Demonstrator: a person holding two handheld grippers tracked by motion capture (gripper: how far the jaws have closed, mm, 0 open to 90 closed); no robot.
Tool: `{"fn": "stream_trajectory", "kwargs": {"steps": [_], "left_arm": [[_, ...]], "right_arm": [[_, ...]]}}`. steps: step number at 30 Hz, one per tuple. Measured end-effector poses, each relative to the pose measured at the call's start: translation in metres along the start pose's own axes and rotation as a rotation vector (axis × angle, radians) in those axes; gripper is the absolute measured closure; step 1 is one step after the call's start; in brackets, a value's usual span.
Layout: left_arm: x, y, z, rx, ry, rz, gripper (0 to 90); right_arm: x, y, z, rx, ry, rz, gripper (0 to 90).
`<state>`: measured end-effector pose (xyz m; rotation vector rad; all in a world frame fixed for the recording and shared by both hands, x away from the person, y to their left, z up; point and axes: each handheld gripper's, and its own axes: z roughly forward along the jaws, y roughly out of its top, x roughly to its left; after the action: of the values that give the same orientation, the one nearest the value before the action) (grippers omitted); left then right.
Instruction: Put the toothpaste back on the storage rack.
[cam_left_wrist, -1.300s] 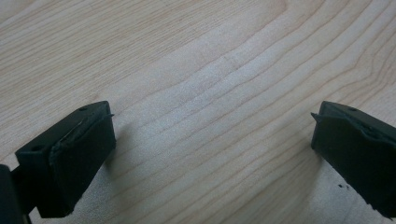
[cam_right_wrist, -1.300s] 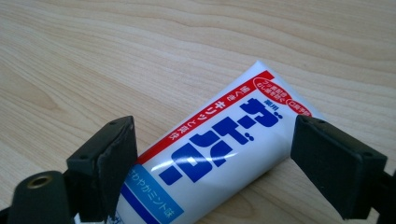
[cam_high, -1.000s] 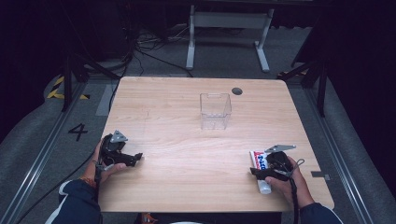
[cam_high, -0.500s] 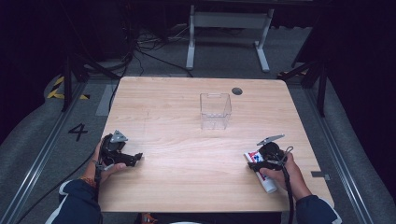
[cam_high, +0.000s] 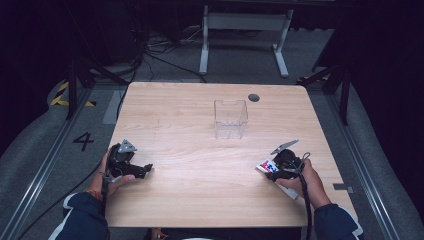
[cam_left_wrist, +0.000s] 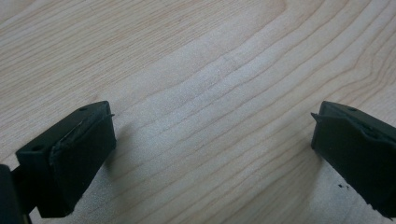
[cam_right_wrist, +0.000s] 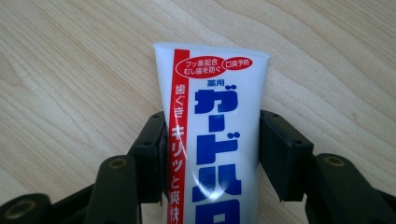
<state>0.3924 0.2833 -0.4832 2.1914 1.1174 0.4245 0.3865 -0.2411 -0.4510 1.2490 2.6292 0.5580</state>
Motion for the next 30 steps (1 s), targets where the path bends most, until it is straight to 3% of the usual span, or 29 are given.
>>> {"fn": "stream_trajectory", "kwargs": {"steps": [13,19,23,30], "left_arm": [[0.0,0.0,0.0,0.0,-0.001,-0.002,0.3],[-0.001,0.0,0.0,0.0,-0.001,-0.003,0.4],[-0.001,0.0,0.0,0.0,0.0,-0.003,0.4],[0.0,0.0,0.0,-0.001,0.001,0.0,0.4]], "right_arm": [[0.002,-0.005,-0.01,-0.02,0.002,-0.052,61.8],[-0.001,-0.01,-0.015,-0.052,0.019,-0.032,65.5],[-0.002,-0.014,-0.019,-0.072,0.032,-0.044,66.8],[-0.01,-0.021,-0.029,-0.137,0.056,-0.013,68.1]]}}
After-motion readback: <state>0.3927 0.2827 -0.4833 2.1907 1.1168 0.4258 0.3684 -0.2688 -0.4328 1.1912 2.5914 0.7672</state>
